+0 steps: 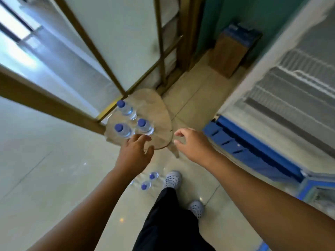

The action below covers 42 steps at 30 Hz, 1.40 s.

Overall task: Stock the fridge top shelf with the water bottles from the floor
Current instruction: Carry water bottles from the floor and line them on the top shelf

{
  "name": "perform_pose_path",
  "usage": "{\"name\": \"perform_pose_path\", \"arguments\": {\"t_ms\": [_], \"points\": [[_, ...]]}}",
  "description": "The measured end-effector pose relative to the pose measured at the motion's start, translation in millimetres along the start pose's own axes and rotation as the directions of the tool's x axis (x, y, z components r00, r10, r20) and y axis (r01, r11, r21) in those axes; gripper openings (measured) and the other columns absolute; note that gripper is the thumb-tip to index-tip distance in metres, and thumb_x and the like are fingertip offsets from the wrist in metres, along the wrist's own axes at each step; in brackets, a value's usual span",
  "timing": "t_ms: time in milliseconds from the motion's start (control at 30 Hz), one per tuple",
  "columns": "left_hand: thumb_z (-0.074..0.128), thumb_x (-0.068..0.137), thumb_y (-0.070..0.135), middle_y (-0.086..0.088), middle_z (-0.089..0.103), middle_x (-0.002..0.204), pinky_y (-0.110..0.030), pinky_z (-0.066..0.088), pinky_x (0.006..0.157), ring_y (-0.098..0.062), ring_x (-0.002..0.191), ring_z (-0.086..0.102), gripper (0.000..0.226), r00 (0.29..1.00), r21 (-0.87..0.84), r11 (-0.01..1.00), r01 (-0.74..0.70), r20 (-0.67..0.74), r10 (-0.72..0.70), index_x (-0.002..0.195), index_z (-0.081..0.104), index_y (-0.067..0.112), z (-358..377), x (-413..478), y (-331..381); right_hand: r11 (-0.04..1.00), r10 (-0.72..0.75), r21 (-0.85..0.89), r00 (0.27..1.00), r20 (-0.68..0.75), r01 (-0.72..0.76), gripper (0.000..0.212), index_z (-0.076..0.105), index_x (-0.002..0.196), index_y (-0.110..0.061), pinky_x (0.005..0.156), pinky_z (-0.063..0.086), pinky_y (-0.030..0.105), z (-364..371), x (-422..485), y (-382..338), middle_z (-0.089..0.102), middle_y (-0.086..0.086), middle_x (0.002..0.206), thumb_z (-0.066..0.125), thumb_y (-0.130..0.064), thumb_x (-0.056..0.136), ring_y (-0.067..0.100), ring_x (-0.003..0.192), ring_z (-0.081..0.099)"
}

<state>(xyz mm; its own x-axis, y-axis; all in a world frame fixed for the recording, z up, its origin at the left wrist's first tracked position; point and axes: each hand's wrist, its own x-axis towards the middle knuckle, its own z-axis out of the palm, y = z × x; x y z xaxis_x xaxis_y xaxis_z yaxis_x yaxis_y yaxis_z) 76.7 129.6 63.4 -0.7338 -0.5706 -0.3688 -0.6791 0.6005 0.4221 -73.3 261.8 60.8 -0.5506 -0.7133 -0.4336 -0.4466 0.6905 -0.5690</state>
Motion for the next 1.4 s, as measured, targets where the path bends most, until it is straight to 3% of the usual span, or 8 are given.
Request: {"name": "perform_pose_path", "arguments": {"t_ms": [233, 367, 533, 667, 833, 967, 1133, 1400], "points": [[0.057, 0.087, 0.032, -0.007, 0.02, 0.156, -0.048, 0.025, 0.114, -0.033, 0.142, 0.021, 0.066, 0.97, -0.069, 0.977, 0.203, -0.12, -0.21, 0.144, 0.024, 0.034, 4.7, 49.7, -105.0, 0.994, -0.036, 0.106, 0.999, 0.033, 0.033, 0.065, 0.036, 0.141, -0.02, 0.11, 0.031, 0.036, 97.0, 96.9, -49.1, 0.029, 0.009, 0.149, 0.065, -0.027, 0.083, 0.028, 0.133, 0.035], [0.058, 0.086, 0.031, -0.004, 0.022, 0.156, -0.049, 0.032, 0.111, -0.029, 0.14, 0.028, 0.069, 0.953, -0.233, 0.937, 0.259, -0.097, -0.287, 0.144, 0.021, 0.033, 14.7, 98.2, -133.0, 0.987, -0.019, 0.162, 1.0, 0.023, 0.015, 0.072, 0.025, 0.147, -0.021, 0.11, 0.028, 0.031, 126.9, 145.3, -54.3, 0.016, 0.001, 0.159, 0.063, -0.027, 0.087, 0.021, 0.143, 0.025], [0.058, 0.088, 0.019, -0.007, 0.053, 0.126, -0.025, 0.043, 0.084, -0.019, 0.107, 0.052, 0.048, 0.928, -0.445, 0.836, 0.322, -0.028, -0.372, 0.132, 0.04, 0.017, 35.5, 116.8, -126.8, 0.986, -0.007, 0.169, 1.0, 0.007, 0.006, 0.063, 0.043, 0.14, -0.018, 0.107, 0.035, 0.03, 139.6, 167.5, -40.7, 0.04, 0.002, 0.15, 0.067, -0.034, 0.084, 0.021, 0.135, 0.04], [0.065, 0.085, 0.018, 0.008, 0.051, 0.105, -0.007, 0.032, 0.066, -0.011, 0.094, 0.049, 0.04, 0.934, -0.443, 0.856, 0.267, -0.1, -0.344, 0.121, 0.049, 0.017, 37.1, 112.1, -129.5, 0.972, -0.033, 0.23, 0.999, -0.019, 0.036, 0.063, 0.046, 0.138, -0.018, 0.099, 0.038, 0.025, 138.2, 162.7, -35.5, 0.054, 0.003, 0.138, 0.07, -0.034, 0.082, 0.02, 0.126, 0.051], [0.066, 0.084, 0.023, 0.008, 0.056, 0.098, -0.016, 0.037, 0.069, -0.013, 0.089, 0.054, 0.03, 0.944, -0.457, 0.859, 0.23, -0.108, -0.311, 0.111, 0.052, 0.021, 32.3, 98.7, -105.8, 0.952, 0.048, 0.305, 0.996, -0.079, -0.022, 0.064, 0.047, 0.137, -0.017, 0.096, 0.043, 0.023, 105.6, 134.5, -25.6, 0.061, 0.003, 0.13, 0.068, -0.042, 0.082, 0.019, 0.119, 0.056], [0.065, 0.084, 0.033, 0.011, 0.057, 0.084, -0.023, 0.04, 0.066, -0.015, 0.077, 0.057, 0.025, 0.977, -0.442, 0.884, 0.153, -0.066, -0.202, 0.103, 0.05, 0.03, 11.2, 91.1, -62.7, 0.946, 0.081, 0.324, 0.982, -0.171, -0.021, 0.062, 0.051, 0.133, -0.015, 0.088, 0.042, 0.018, 46.2, 93.8, -14.6, 0.065, 0.002, 0.123, 0.068, -0.043, 0.081, 0.016, 0.114, 0.059], [0.062, 0.084, 0.039, 0.011, 0.053, 0.096, -0.023, 0.042, 0.072, -0.012, 0.086, 0.054, 0.03, 0.99, -0.323, 0.941, -0.103, -0.12, 0.067, 0.107, 0.049, 0.025, -43.8, 87.0, 26.0, 0.935, 0.156, 0.353, 0.924, -0.349, -0.025, 0.059, 0.055, 0.129, -0.012, 0.085, 0.039, 0.013, -54.4, 35.3, -7.0, 0.067, 0.002, 0.118, 0.07, -0.041, 0.079, 0.013, 0.109, 0.059], [0.059, 0.084, 0.044, 0.003, 0.054, 0.09, -0.012, 0.033, 0.062, -0.005, 0.072, 0.047, 0.027, 0.818, -0.281, 0.768, -0.576, -0.212, 0.535, 0.095, 0.048, 0.023, -145.7, 81.7, 210.7, 0.921, 0.268, 0.384, 0.618, -0.739, 0.06, 0.027, 0.062, 0.095, -0.026, 0.074, 0.05, 0.032, -216.3, -68.6, -25.7, 0.068, 0.0, 0.085, 0.07, -0.045, 0.078, 0.02, 0.079, 0.061]]}}
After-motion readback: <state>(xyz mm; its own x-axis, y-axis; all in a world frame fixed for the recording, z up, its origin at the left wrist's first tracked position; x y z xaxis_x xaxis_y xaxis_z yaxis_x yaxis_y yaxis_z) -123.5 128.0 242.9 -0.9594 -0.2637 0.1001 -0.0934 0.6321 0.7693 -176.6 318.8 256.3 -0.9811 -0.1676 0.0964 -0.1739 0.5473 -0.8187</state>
